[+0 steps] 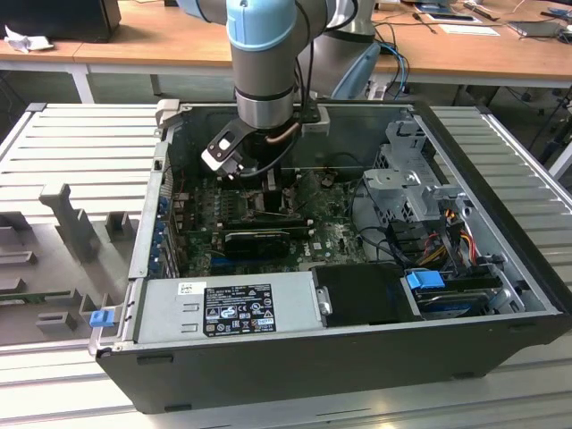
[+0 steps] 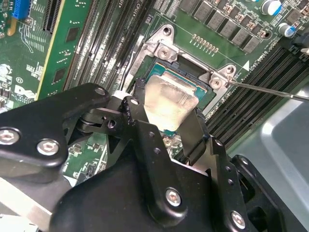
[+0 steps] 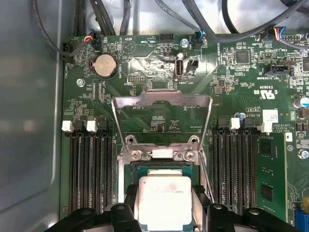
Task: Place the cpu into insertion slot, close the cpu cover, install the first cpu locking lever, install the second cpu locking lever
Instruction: 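Place the cpu into insertion slot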
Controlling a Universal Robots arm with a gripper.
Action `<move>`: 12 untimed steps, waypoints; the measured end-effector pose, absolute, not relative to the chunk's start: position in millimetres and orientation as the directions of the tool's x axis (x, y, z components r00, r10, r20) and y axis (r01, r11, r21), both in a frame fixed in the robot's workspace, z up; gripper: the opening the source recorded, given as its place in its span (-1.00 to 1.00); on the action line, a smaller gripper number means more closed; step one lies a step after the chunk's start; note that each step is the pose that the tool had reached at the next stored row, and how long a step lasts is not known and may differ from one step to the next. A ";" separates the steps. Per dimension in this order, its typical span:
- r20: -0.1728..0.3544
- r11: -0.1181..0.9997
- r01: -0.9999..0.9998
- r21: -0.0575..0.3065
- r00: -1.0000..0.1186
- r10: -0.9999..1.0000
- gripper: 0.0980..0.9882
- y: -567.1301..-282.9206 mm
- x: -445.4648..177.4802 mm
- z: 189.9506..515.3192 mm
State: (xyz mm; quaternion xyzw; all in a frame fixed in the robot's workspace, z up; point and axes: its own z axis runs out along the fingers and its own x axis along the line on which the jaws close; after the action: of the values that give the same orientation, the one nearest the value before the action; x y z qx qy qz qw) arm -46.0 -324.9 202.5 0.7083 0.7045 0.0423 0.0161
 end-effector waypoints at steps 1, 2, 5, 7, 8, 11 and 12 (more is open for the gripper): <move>0.037 -0.007 0.997 0.082 0.004 0.999 -0.04 -324.9 -46.0 202.4; 0.037 -0.007 0.997 0.082 0.004 0.999 -0.04 -324.9 -46.0 202.3; 0.037 -0.007 0.997 0.082 0.004 0.999 -0.04 -324.9 -46.0 202.3; 0.037 -0.007 0.997 0.083 0.004 0.999 -0.04 -324.8 -45.9 202.1; 0.037 -0.007 0.997 0.083 0.004 0.999 -0.04 -324.8 -45.9 202.0; 0.035 -0.007 0.997 0.082 0.004 0.999 -0.01 -324.9 -45.9 201.9; 0.034 -0.007 0.997 0.082 0.004 0.999 0.14 -324.9 -45.9 201.9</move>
State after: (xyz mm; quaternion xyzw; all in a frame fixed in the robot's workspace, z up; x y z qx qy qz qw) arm -45.9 -324.9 201.9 0.7083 0.7045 0.0414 0.0171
